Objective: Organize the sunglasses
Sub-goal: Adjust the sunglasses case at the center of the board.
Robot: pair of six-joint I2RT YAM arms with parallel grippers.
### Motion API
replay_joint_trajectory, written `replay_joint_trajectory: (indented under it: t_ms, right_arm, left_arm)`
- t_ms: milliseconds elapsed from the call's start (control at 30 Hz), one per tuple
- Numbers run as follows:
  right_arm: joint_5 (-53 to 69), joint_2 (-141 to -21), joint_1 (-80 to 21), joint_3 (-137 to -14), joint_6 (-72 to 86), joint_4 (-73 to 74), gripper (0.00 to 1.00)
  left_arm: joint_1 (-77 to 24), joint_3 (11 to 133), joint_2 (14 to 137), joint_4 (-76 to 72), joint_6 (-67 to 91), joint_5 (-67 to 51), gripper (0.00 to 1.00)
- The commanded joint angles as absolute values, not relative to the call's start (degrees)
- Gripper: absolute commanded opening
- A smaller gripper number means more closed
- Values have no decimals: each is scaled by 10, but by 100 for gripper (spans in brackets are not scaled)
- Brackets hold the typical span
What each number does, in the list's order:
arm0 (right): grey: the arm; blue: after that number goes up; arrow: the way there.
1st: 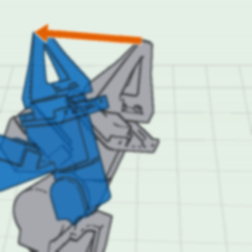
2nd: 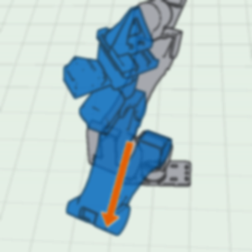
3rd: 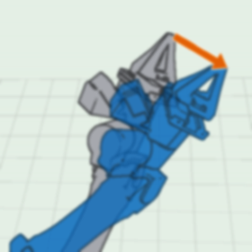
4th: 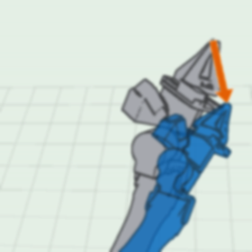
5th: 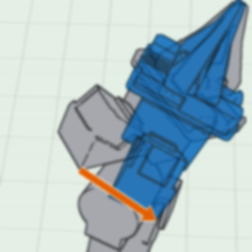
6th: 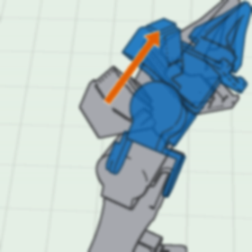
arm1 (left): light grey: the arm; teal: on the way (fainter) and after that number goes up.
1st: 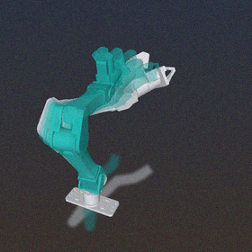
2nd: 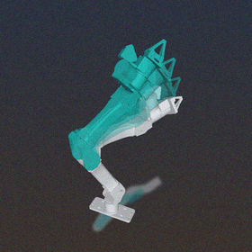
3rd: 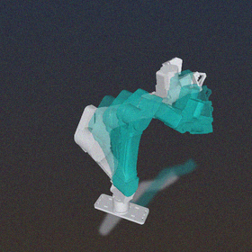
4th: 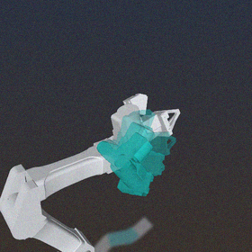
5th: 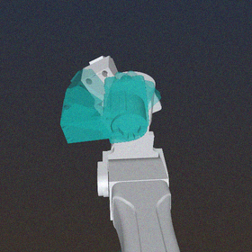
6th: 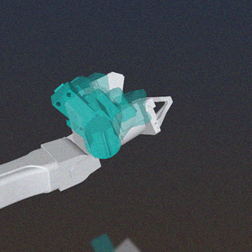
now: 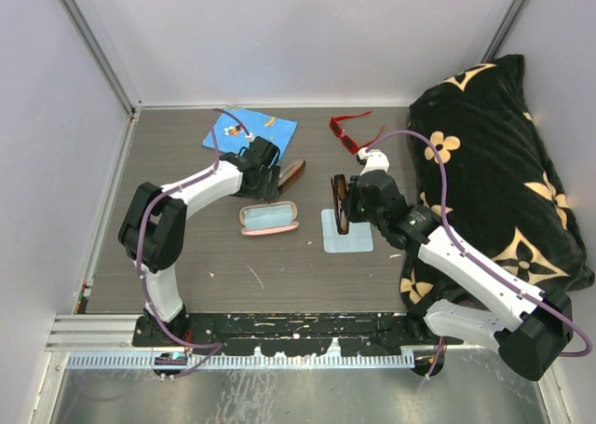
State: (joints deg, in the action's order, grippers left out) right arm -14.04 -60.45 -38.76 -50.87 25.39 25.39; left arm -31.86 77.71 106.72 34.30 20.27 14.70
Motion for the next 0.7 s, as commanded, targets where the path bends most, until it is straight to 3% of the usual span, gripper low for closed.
replay_joint_trajectory:
  t_ms: [0, 667]
  right_arm:
    - [-146, -586, -386, -507, 252, 234, 0]
    - [-156, -572, -386, -495, 251, 244, 0]
  left_arm:
    - [-340, 788, 1076, 316, 195, 141, 76]
    - [-456, 776, 1066, 281, 141, 157, 78]
